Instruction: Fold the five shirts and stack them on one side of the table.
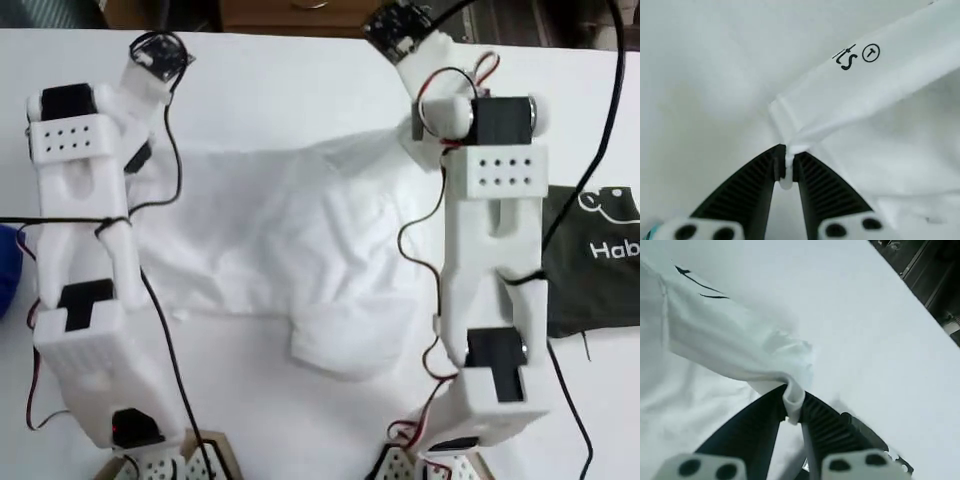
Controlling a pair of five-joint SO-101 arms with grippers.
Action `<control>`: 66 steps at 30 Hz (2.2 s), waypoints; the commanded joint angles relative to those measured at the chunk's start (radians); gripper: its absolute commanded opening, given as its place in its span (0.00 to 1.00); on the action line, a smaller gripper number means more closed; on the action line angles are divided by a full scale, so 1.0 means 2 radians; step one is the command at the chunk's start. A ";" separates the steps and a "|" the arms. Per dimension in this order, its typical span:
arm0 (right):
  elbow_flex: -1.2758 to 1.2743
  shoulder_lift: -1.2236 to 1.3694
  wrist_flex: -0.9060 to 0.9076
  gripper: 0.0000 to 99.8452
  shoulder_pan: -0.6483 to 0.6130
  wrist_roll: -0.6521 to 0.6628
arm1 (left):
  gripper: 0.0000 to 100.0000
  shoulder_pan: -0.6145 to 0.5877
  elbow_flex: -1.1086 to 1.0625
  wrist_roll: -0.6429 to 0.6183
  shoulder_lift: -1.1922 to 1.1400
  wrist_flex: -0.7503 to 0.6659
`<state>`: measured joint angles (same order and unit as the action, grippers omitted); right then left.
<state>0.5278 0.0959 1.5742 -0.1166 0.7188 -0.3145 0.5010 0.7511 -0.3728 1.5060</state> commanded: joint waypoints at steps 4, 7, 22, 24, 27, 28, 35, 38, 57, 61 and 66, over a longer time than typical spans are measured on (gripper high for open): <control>-0.096 -0.099 0.002 0.02 -0.002 0.005 | 0.02 -0.011 -0.045 0.004 0.093 0.011; -0.147 -0.142 -0.008 0.02 -0.005 0.005 | 0.02 -0.011 -0.085 0.005 0.137 0.008; -0.433 -0.323 -0.102 0.02 -0.003 0.026 | 0.02 -0.020 -0.333 0.037 0.292 -0.035; -0.458 -0.339 -0.107 0.02 -0.003 0.026 | 0.02 -0.020 -0.367 0.038 0.310 -0.057; -0.482 -0.353 -0.108 0.02 -0.004 0.026 | 0.02 -0.020 -0.416 0.055 0.323 -0.085; -0.489 -0.357 -0.108 0.02 -0.003 0.026 | 0.02 -0.020 -0.432 0.058 0.324 -0.094; -0.538 -0.379 -0.113 0.02 0.003 0.026 | 0.02 -0.043 -0.492 0.072 0.326 -0.124; -0.560 -0.398 -0.112 0.02 0.001 0.026 | 0.02 -0.055 -0.500 0.072 0.326 -0.123; -0.734 -0.514 -0.126 0.02 -0.001 0.037 | 0.02 -0.014 -0.577 0.083 0.325 -0.160; -0.736 -0.543 -0.112 0.02 -0.001 0.037 | 0.02 -0.016 -0.574 0.084 0.326 -0.158; -0.739 -0.578 -0.089 0.02 -0.001 0.037 | 0.02 -0.016 -0.580 0.102 0.325 -0.140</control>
<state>-0.9559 -1.0165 1.3717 -0.1166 0.7864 -0.3514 -0.6621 0.9429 0.2271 1.2037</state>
